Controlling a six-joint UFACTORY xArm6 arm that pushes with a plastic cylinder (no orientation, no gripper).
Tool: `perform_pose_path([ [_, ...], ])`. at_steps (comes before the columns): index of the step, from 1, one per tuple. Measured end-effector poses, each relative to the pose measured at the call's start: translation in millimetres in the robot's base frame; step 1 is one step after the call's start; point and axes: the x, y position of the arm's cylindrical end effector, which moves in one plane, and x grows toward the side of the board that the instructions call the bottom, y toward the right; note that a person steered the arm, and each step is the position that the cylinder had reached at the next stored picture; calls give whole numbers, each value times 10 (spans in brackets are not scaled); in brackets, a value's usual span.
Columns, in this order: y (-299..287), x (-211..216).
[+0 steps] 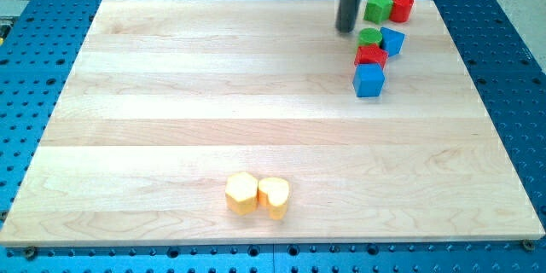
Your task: Push the cube into the red star
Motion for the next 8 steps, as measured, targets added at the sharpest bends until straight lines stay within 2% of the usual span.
perform_pose_path([
  [1, -197, 538],
  [2, -153, 1006],
  [4, -153, 1683],
  [5, 22, 1842],
  [7, 212, 1706],
  [8, 210, 1400],
])
